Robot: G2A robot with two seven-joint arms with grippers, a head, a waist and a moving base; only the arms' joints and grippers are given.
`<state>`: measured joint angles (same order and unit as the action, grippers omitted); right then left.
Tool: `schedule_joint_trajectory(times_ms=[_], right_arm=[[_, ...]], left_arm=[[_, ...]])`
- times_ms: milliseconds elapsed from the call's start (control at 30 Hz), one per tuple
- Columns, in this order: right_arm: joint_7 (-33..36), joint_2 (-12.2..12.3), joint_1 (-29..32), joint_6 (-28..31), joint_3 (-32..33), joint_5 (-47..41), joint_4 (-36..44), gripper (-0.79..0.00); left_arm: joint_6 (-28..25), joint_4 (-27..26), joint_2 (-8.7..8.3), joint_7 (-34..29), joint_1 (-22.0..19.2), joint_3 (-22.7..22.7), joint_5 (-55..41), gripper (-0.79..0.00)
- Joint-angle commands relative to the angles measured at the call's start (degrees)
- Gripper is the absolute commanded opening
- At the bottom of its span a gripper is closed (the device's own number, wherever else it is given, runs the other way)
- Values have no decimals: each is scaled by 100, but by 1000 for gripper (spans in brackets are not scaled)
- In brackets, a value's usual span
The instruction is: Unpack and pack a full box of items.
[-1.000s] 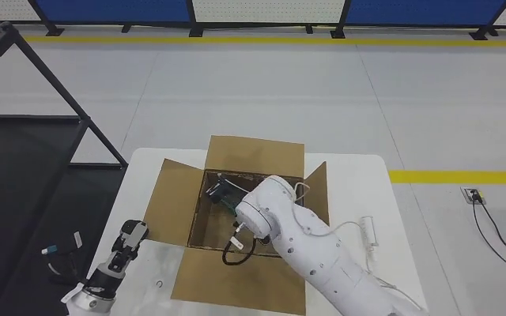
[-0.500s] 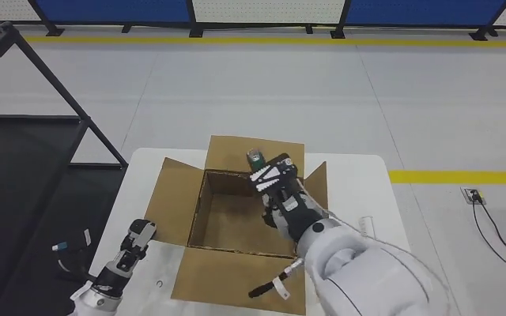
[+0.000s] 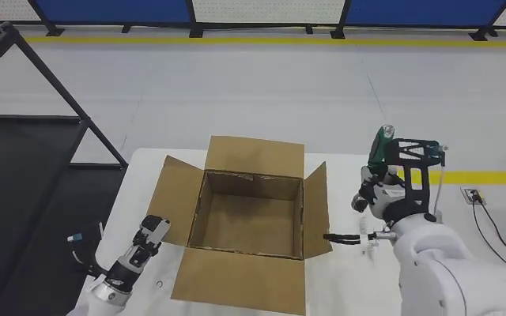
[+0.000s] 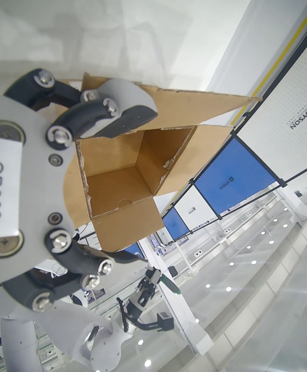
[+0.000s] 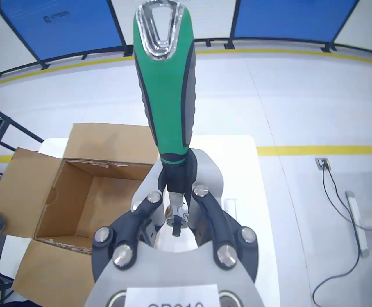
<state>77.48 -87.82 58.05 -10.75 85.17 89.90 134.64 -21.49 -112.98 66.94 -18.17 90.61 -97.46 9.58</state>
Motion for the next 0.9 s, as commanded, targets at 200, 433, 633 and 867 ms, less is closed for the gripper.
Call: schedule_joint_trajectory(times_ms=[200, 433, 633, 867], right_arm=[[879, 117, 432, 844, 1262, -1080, -590, -785], [860, 197, 322, 1097, 1403, -1393, -1997, -785], [1036, 274, -138, 1316, 1224, -1256, -3493, -785], [1004, 342, -491, 1350, 1080, -1141, -4471, -785]], left_arm=[[124, -75, -2, -30, -99, 113, 134, 0], [223, -108, -1, -7, -106, 184, 238, 0], [288, -149, 0, 15, -122, 239, 291, 0], [356, -135, -1, 30, -139, 272, 351, 0]])
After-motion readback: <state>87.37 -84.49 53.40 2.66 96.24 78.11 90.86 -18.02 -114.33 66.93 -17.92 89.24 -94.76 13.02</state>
